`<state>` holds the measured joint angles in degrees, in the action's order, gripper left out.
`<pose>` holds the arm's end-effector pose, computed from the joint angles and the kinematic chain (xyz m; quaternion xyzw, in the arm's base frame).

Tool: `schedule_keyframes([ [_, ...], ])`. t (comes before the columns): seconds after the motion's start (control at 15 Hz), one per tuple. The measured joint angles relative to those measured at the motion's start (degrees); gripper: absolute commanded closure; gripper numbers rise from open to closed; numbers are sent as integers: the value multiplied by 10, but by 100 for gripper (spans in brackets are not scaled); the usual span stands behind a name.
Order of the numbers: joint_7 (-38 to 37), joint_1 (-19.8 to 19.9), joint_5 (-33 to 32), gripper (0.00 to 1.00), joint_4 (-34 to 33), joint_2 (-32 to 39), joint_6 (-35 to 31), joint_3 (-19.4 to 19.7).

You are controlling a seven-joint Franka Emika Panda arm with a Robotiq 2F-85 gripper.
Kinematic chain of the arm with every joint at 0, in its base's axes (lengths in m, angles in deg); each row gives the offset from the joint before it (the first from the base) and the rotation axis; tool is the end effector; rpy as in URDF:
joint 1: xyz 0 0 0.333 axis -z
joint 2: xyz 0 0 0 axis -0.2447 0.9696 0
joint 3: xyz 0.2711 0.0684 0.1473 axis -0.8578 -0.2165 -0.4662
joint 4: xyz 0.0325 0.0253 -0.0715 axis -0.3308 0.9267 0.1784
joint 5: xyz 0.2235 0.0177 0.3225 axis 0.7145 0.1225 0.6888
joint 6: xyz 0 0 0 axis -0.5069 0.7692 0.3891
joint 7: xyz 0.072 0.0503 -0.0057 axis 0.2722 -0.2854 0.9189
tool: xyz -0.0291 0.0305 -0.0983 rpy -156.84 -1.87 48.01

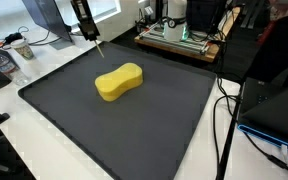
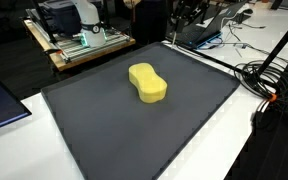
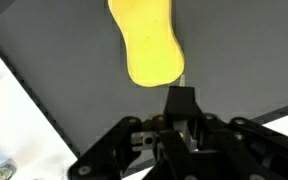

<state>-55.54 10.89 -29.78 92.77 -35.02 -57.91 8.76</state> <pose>0.6812 0.0470 0.4481 0.9514 -0.2862 -0.0306 0.1093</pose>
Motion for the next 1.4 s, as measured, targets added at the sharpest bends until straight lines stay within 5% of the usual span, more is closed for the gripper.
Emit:
schedule_keyframes([
  [0.8,12,17,78,96,-313,196,127,47],
  [1.4,138,56,79,96,-306,211,121,41],
])
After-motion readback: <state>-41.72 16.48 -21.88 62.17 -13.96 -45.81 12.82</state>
